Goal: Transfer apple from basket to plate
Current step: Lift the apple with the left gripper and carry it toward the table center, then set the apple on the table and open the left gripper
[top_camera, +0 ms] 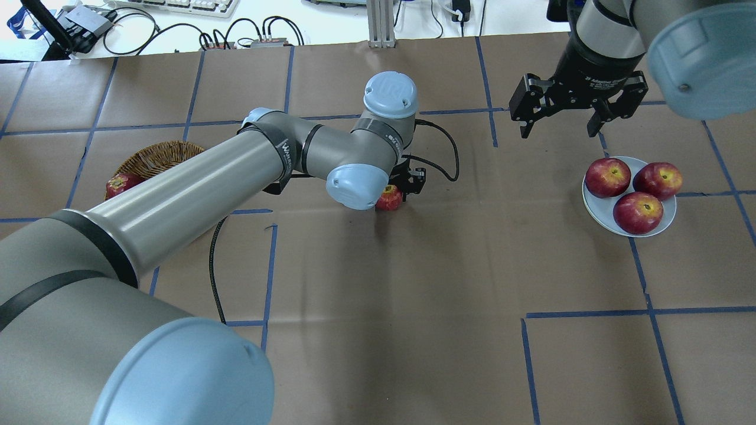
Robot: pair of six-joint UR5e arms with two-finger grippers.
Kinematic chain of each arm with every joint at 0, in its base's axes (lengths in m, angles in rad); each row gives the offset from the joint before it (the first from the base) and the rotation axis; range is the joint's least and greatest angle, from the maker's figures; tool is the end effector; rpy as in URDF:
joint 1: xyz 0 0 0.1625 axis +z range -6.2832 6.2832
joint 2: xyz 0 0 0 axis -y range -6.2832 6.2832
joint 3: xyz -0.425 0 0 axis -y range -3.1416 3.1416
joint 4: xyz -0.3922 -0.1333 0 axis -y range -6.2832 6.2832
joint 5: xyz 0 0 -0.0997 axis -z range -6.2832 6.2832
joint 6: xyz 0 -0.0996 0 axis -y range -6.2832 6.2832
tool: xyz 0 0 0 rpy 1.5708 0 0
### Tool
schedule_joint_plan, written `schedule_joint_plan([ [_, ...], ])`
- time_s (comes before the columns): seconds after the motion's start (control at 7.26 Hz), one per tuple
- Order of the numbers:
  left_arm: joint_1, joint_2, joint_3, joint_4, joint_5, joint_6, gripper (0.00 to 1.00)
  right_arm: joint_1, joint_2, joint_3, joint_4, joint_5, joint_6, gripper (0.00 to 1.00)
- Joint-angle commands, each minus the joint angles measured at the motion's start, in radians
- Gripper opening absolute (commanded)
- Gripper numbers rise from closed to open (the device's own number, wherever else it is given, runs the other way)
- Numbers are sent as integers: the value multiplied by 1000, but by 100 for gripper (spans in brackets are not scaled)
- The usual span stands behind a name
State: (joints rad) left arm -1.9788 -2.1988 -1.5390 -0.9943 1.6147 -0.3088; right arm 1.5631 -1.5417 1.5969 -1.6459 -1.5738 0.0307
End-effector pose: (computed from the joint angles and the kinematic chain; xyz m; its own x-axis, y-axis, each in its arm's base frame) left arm -0.3850 -0.5656 0.1847 -0.9939 0.0995 -0.0478 0.0993 0.9950 0.0054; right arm 0.1291 -0.5066 0.4681 -0.9993 0.0384 0.0024 0.0384 0.9991 -0.0200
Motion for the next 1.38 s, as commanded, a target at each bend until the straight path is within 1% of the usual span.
schedule_joint_plan([
  [0.0,0,22,0,-3,1,-1,98,0,0,0,0,0,0,100],
  [0.14,6,40,4,-15,7,11,98,0,0,0,0,0,0,100],
  [0.28,32,106,13,-79,10,19,99,0,0,-2,0,0,0,100],
  [0.41,85,188,22,-187,10,46,99,-2,0,0,0,0,0,100],
  [0.55,144,267,23,-272,7,150,99,-2,0,0,0,0,0,100],
  [0.83,253,420,23,-444,8,253,99,0,2,0,0,3,3,100],
  [0.96,291,489,22,-508,8,304,99,2,5,0,0,8,12,100],
  [1.1,339,543,13,-585,14,312,99,11,8,-6,-5,11,49,100],
  [1.24,395,571,-7,-640,11,313,99,24,30,-6,-15,14,117,100],
])
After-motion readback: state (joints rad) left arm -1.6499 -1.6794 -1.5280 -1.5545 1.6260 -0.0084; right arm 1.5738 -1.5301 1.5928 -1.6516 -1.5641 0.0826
